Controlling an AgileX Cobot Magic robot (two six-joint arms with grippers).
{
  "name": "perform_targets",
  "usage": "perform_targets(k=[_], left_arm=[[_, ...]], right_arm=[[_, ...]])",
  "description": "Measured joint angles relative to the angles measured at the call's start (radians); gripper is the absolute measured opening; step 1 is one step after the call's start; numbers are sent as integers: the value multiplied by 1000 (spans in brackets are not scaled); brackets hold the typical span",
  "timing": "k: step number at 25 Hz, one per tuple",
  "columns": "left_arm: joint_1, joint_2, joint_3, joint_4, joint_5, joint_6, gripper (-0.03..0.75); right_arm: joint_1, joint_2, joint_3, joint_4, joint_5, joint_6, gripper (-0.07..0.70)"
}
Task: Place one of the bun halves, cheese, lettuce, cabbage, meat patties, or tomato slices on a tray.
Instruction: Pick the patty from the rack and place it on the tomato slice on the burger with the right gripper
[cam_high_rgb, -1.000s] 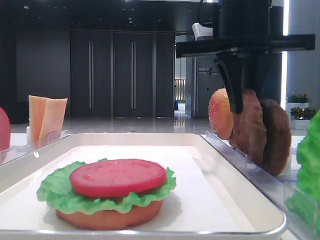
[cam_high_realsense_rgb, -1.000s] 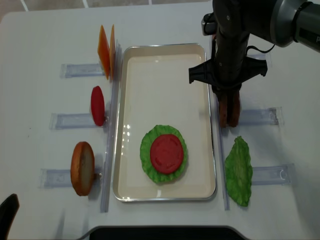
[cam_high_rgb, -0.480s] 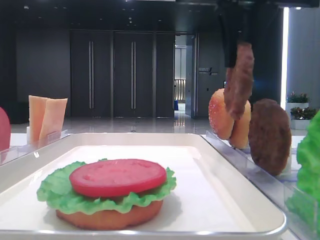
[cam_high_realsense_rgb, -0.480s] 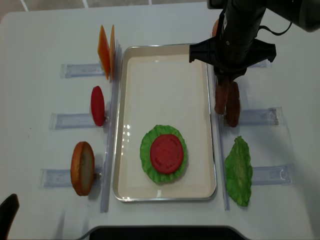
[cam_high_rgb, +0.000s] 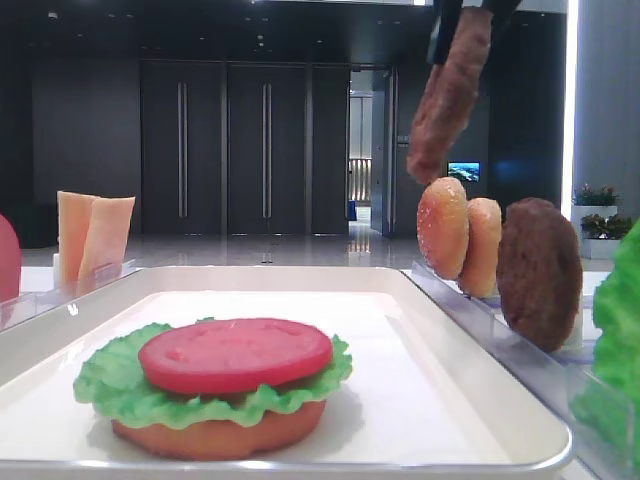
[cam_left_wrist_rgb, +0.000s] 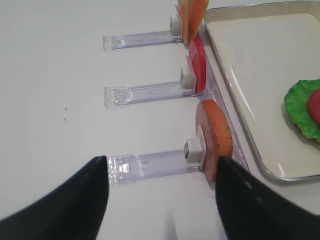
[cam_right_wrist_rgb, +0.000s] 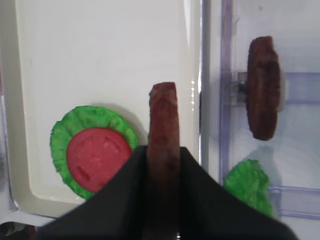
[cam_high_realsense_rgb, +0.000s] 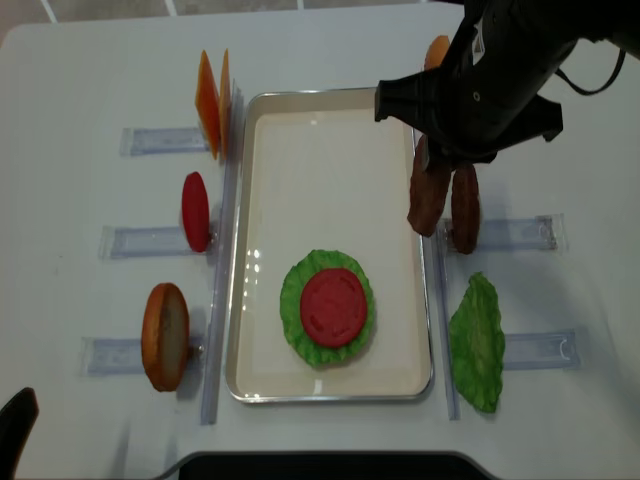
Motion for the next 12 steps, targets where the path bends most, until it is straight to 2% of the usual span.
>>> perform_targets(k=[9, 12], left_arm=[[0, 0, 0, 0, 0, 0, 513], [0, 0, 0, 0, 0, 0, 513]], right_arm=[[52, -102, 192, 216, -239, -122, 108], [78, -102, 255, 334, -344, -206, 108]])
